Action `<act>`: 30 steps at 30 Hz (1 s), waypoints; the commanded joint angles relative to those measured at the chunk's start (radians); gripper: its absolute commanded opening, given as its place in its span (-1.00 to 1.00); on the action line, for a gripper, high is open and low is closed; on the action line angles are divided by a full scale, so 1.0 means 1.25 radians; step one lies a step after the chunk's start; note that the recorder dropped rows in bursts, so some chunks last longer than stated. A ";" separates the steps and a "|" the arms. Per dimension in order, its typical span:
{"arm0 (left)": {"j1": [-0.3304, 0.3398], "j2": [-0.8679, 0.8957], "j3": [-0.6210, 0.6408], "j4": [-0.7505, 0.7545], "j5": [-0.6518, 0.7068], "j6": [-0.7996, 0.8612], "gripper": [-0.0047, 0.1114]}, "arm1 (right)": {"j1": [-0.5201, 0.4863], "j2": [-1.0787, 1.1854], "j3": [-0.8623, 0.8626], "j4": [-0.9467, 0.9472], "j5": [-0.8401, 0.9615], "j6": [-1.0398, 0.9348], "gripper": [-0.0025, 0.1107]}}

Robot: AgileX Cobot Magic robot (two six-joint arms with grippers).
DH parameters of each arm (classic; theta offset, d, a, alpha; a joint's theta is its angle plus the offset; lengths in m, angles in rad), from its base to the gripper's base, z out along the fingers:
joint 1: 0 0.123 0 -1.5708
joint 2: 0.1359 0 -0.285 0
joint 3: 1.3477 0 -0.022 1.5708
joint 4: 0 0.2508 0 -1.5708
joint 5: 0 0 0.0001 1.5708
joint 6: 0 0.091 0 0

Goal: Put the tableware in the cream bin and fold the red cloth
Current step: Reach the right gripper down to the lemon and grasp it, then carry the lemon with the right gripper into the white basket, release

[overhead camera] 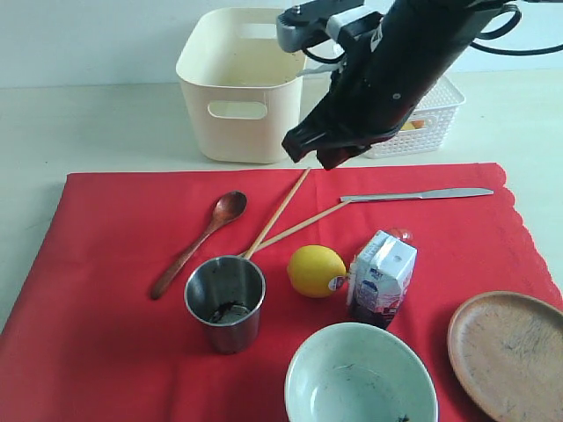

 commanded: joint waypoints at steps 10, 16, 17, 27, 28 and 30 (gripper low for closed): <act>-0.004 -0.005 0.000 0.003 -0.005 -0.006 -0.90 | 0.128 0.028 0.003 -0.146 0.041 0.161 -0.07; -0.004 -0.005 0.000 0.003 -0.005 -0.006 -0.90 | 0.128 0.098 0.003 -0.148 0.046 0.161 0.24; -0.004 -0.005 0.000 0.003 -0.005 -0.006 -0.90 | 0.128 0.111 0.003 -0.148 0.046 0.161 0.26; -0.004 -0.005 0.000 0.003 -0.005 -0.006 -0.90 | 0.128 0.272 0.003 -0.153 -0.010 0.158 0.22; -0.004 -0.005 0.000 0.003 -0.005 -0.006 -0.90 | 0.128 0.273 0.003 -0.153 -0.012 0.158 0.16; -0.004 -0.005 0.000 0.003 -0.005 -0.006 -0.90 | 0.128 0.273 0.003 -0.153 -0.012 0.158 -0.05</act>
